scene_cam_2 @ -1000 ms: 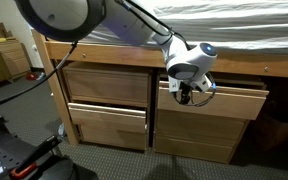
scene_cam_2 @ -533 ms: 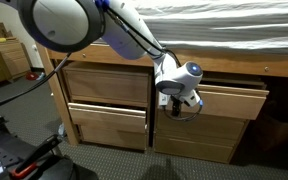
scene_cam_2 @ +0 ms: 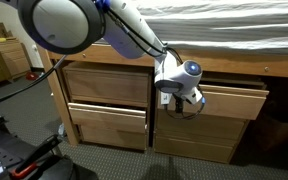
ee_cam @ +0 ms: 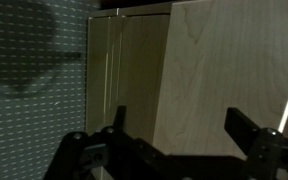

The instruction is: Close the top right drawer

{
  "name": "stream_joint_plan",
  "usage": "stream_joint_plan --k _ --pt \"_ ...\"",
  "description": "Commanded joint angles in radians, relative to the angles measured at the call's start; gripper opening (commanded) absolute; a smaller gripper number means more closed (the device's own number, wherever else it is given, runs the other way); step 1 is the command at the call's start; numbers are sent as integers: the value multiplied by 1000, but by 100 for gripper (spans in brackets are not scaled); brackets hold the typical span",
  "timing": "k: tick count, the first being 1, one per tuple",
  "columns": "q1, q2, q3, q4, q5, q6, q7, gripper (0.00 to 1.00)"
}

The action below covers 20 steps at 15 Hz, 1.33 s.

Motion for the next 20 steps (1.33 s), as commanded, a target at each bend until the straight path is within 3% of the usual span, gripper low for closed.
stream_joint_plan --k 1,3,5,7,9,10,11,14,19,20 --pt "-32 0 97 -32 69 73 -98 100" --pt "-26 0 202 -46 190 144 -266 100" --pt "-6 1 262 -32 255 156 -419 100" --pt "14 1 283 -20 345 138 -569 100" --pt "33 2 261 -20 461 126 -661 100" --pt "51 -1 223 -19 495 112 -651 100" --pt "41 -3 249 -34 427 138 -605 100" --pt "50 -3 236 -32 459 135 -622 100" --pt "60 -70 105 -191 343 -30 -331 100" --pt "74 -22 116 -95 408 -6 -418 100"
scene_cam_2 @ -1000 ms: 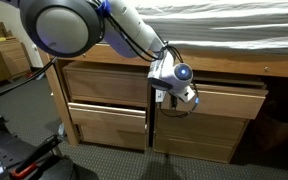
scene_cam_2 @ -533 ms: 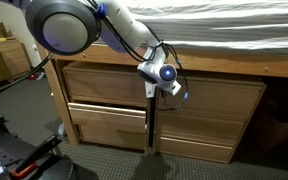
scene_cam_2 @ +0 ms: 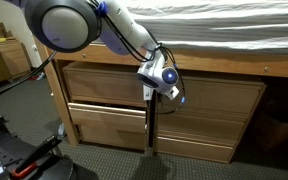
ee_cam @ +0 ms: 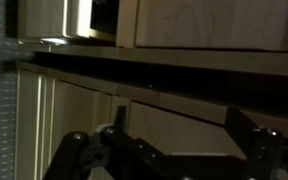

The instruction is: Close the top right drawer

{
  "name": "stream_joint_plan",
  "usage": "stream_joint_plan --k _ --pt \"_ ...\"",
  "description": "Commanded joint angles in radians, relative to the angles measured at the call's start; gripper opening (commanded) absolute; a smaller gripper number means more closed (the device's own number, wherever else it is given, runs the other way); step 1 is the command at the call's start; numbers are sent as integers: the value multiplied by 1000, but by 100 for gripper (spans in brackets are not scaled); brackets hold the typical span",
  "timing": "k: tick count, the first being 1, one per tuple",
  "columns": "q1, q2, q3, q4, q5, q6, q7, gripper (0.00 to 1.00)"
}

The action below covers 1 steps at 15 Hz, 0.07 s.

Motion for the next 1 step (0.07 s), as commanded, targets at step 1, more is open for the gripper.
stream_joint_plan --k 1 --pt "22 -1 -47 5 40 -26 6 100"
